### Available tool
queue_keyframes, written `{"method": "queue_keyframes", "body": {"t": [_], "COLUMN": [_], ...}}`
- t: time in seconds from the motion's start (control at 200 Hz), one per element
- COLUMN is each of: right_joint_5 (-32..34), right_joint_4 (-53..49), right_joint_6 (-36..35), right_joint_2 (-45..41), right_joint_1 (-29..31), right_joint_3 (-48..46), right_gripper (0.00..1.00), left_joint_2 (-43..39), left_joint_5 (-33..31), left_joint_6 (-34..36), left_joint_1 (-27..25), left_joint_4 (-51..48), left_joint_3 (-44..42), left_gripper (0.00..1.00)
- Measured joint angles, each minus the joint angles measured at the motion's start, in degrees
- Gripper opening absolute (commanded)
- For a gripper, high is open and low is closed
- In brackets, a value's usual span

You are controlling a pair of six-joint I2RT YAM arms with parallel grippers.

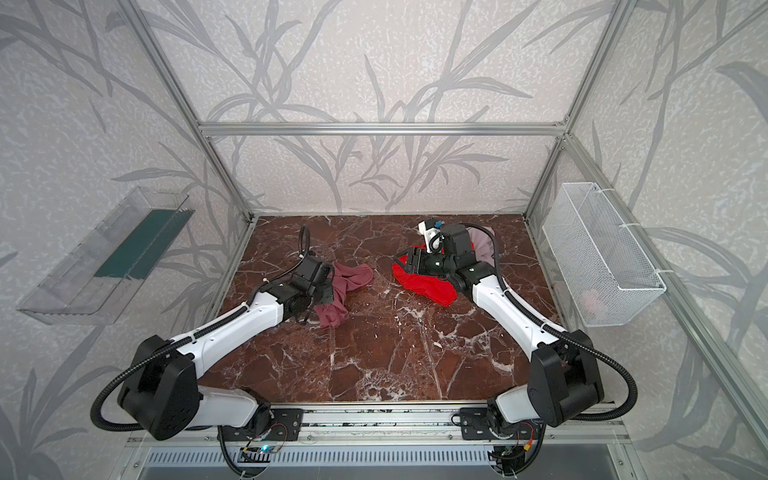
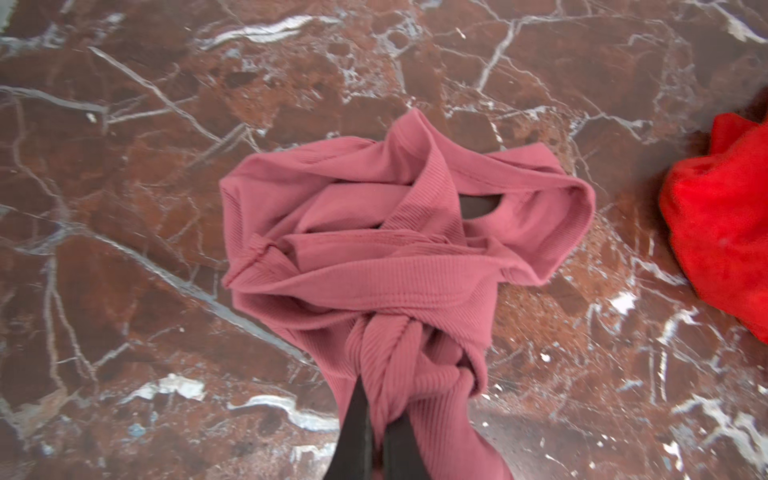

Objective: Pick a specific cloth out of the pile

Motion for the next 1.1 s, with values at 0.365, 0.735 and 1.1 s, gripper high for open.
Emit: {"method": "queue_keyframes", "body": {"t": [0.365,0.735,1.1], "right_joint_5": [0.0,0.0,0.2], "right_joint_4": [0.0,0.0,-1.2], "right_joint_6": [-0.1,-0.1,-0.6], "right_joint_2": [0.0,0.1,0.1], "right_joint_1": [0.0,0.0,0.0], "right_joint_3": [0.0,0.0,0.2], "right_gripper": [0.68,0.68,0.68], "left_joint_2": [10.4,22.3,16.2], "left_joint_5": [0.1,1.3,4.3], "left_joint_6": [2.7,3.9,5.2], "left_joint_1": [7.7,10.3,10.3], "left_joint_4": [4.6,7.6,6.1], "left_joint_3": [6.2,8.5,8.7], "left_gripper": [0.0,0.0,0.36]}}
